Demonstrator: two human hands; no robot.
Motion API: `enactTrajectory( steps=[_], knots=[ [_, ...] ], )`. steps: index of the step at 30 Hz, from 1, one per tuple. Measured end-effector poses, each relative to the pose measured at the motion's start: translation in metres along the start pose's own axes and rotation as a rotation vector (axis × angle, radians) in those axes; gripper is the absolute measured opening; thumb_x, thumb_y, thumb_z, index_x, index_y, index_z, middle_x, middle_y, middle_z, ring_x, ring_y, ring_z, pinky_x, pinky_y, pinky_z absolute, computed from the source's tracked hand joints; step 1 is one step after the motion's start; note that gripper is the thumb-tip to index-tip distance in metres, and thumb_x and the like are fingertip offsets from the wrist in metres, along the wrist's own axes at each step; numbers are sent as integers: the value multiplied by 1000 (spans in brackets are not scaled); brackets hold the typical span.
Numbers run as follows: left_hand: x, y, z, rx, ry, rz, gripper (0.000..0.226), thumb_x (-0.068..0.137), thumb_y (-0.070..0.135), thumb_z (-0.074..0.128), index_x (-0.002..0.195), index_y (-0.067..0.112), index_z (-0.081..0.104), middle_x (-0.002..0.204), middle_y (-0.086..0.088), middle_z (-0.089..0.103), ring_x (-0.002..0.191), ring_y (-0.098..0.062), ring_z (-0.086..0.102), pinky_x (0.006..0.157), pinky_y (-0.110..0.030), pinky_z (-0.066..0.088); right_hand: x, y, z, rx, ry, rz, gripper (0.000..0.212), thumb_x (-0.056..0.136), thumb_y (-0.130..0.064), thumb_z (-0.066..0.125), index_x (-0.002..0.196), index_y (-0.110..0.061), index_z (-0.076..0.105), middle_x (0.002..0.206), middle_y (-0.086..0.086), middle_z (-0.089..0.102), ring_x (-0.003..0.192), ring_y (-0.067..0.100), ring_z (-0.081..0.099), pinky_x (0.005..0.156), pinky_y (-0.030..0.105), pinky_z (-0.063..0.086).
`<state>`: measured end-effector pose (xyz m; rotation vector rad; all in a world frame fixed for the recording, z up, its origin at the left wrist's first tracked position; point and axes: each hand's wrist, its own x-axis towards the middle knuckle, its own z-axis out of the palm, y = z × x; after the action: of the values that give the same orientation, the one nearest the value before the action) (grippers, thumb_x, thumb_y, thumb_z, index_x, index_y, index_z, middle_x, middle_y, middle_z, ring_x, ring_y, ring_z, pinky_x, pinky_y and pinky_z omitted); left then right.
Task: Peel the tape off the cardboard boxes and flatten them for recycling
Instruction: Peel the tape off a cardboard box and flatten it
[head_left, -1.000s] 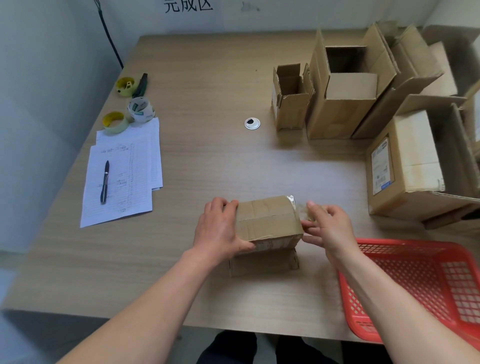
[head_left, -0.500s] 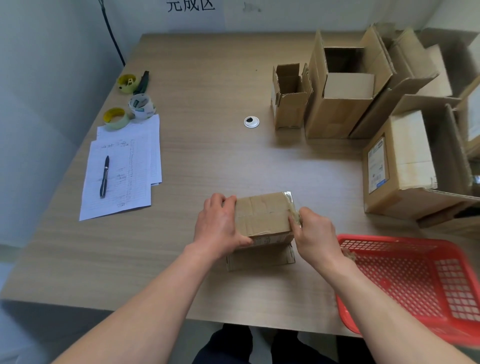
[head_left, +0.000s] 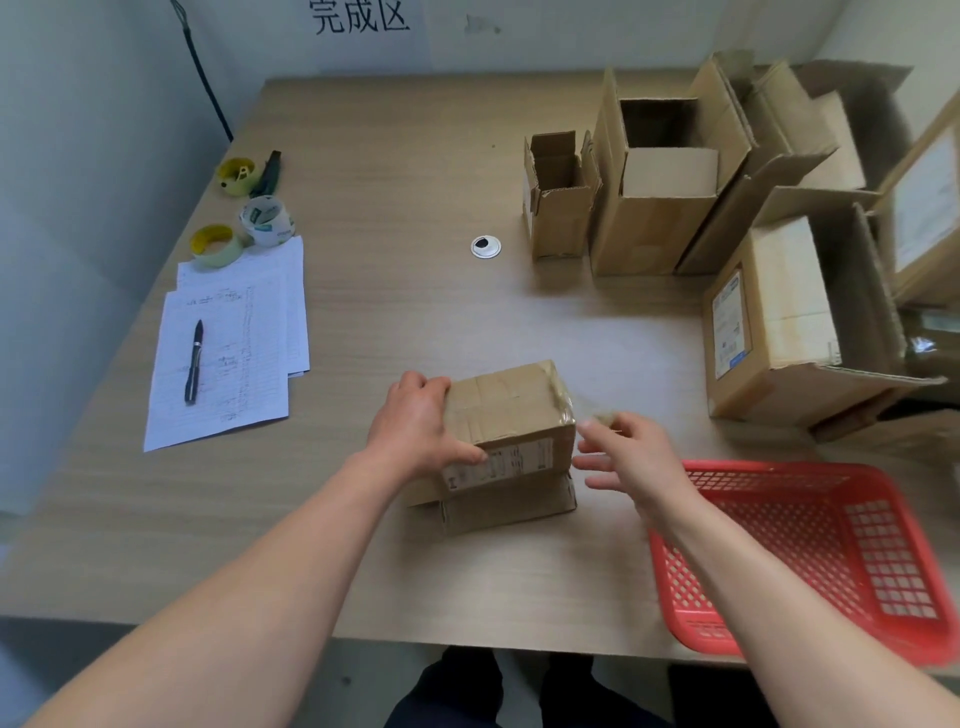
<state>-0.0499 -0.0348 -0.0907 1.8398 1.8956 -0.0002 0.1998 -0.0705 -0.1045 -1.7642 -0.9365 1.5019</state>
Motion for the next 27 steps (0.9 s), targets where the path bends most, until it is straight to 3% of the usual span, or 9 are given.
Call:
enactTrajectory(
  steps=[3, 6, 9, 12, 15, 18, 22, 27],
  knots=[
    [3, 0, -6, -12, -22, -8, 101, 54, 60, 89, 137, 18, 50, 128, -6, 45, 122, -25, 44, 100, -34, 42, -1, 9, 13, 81, 17, -19, 10, 88, -3, 67, 94, -9, 72, 98, 14, 72, 91, 25, 73, 65, 30, 57],
    [2, 1, -3, -20, -15, -10, 102, 53, 61, 89, 136, 18, 50, 126, -5, 44, 121, -25, 44, 100, -35, 43, -3, 9, 19, 112, 75, -40, 12, 87, -4, 69, 91, -14, 75, 94, 5, 76, 93, 21, 73, 69, 33, 58],
    [0, 2, 0, -14, 6, -5, 102, 52, 61, 89, 135, 17, 50, 125, -5, 44, 120, -24, 43, 99, -35, 43, -2, 4, 21, 119, 110, -22, 6, 86, -19, 75, 87, -13, 74, 88, 4, 77, 92, 24, 74, 66, 33, 56],
    [-4, 3, 6, 10, 36, 2, 102, 52, 62, 89, 134, 17, 49, 123, -4, 43, 119, -24, 42, 98, -34, 42, 2, -4, 22, -57, 174, -38, 41, 74, -54, 77, 76, -13, 72, 76, 1, 75, 82, 26, 73, 67, 42, 57],
    [-11, 5, 13, 37, 83, 14, 99, 50, 62, 89, 130, 17, 50, 120, -4, 43, 117, -25, 42, 97, -35, 44, 8, -12, 28, -484, 271, -69, 63, 67, -72, 71, 92, -15, 67, 90, -1, 72, 90, 25, 66, 74, 37, 51],
    [-15, 6, 18, 61, 115, 35, 97, 52, 61, 88, 129, 16, 49, 120, -5, 43, 115, -26, 42, 97, -36, 45, 12, -15, 35, -666, 276, -100, 58, 81, -67, 64, 104, -14, 58, 104, 7, 67, 100, 32, 60, 74, 35, 41],
    [-17, 5, 20, 64, 129, 53, 98, 53, 61, 87, 130, 15, 48, 121, -6, 43, 115, -26, 42, 99, -38, 45, 10, -9, 36, -725, 228, -188, 37, 98, -51, 50, 92, -14, 47, 95, 11, 64, 81, 32, 49, 68, 37, 35],
    [-20, 2, 22, 59, 146, 78, 100, 54, 61, 86, 134, 15, 46, 121, -5, 42, 115, -26, 41, 99, -37, 45, 8, -6, 33, -841, 240, -318, 18, 99, -23, 48, 88, -13, 40, 87, 19, 61, 71, 35, 40, 63, 39, 30]
  ],
)
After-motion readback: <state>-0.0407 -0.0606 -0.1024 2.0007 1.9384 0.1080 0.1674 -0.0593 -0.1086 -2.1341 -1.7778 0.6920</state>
